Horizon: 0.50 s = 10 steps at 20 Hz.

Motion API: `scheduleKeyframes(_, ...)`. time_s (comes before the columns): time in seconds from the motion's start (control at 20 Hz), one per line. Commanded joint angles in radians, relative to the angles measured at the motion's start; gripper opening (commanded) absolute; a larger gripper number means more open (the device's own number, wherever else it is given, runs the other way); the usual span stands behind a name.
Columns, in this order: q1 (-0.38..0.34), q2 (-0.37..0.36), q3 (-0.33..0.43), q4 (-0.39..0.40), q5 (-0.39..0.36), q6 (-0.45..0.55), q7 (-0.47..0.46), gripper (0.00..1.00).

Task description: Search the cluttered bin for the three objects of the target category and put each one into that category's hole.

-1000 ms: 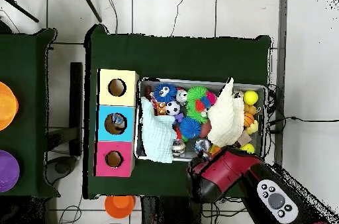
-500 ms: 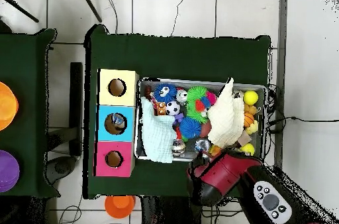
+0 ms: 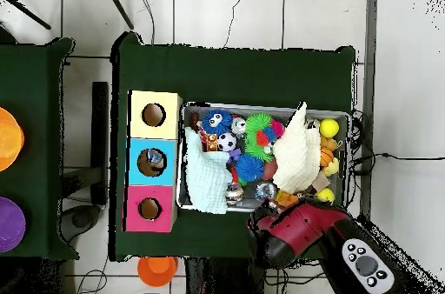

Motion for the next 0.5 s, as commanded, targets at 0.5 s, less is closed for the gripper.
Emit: scheduleKeyframes(0.5,-0.089,0.006,0.132,-0.139,0.158,0.322,-0.373,1.00)
